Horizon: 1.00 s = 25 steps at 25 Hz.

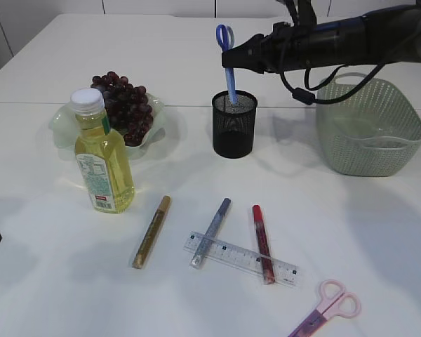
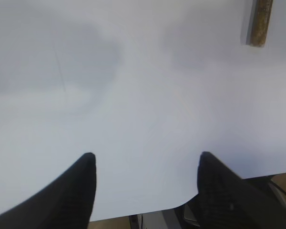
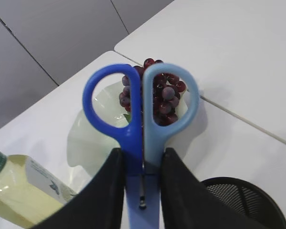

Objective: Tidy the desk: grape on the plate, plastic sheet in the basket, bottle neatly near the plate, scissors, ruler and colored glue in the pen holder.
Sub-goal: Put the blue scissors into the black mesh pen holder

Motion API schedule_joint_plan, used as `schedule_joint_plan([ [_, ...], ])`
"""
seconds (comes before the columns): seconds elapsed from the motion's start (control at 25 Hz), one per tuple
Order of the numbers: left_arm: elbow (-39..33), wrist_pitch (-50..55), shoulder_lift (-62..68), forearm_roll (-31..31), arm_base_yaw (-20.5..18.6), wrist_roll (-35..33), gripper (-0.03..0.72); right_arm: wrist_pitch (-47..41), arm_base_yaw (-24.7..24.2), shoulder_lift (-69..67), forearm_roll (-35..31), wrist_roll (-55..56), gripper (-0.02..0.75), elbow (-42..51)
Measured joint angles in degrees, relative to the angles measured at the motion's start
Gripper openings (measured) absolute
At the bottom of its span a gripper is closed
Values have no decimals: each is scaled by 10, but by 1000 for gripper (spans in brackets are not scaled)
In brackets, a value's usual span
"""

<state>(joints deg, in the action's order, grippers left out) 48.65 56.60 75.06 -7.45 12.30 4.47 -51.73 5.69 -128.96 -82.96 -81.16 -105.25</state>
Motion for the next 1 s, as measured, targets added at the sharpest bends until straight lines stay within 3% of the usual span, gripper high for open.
schedule_joint_plan([
  [0.52, 1, 8, 0, 0, 0, 0, 478, 12, 0, -54, -149, -238, 183, 0],
  [0.8, 1, 10, 0, 0, 0, 0, 477, 16, 0, -76, -155, -253, 193, 0],
  [1.0, 1, 11, 0, 0, 0, 0, 477, 14, 0, -77, -159, -253, 269, 0],
])
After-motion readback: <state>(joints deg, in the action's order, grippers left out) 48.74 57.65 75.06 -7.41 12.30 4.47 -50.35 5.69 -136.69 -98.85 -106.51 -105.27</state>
